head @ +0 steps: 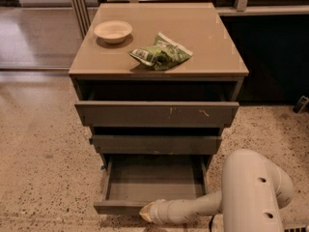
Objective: Close bottom drawer
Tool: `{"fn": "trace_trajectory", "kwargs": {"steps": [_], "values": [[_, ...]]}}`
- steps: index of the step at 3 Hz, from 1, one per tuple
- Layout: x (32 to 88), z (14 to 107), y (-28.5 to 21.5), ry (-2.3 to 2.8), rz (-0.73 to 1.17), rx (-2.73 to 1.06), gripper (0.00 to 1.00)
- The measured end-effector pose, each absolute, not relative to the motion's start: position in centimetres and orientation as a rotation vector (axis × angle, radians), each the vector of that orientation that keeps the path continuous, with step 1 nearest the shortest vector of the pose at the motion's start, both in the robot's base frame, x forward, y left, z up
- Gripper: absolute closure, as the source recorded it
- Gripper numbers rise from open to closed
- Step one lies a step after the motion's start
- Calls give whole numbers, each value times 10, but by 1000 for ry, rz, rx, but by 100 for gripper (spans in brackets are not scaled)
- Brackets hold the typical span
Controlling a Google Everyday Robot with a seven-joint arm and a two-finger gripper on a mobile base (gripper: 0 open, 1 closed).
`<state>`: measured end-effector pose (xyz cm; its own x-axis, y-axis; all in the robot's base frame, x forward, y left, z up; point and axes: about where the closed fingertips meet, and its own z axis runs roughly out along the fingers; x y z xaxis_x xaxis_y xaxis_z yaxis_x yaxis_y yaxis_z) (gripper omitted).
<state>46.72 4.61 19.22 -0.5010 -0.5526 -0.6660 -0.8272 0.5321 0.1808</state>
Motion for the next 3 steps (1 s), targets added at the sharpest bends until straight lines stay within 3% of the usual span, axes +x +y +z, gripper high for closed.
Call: {"fn": "trace_trajectory", "kwargs": {"steps": [3], "values": [[526, 202, 43, 2180, 596, -1076, 100]]}}
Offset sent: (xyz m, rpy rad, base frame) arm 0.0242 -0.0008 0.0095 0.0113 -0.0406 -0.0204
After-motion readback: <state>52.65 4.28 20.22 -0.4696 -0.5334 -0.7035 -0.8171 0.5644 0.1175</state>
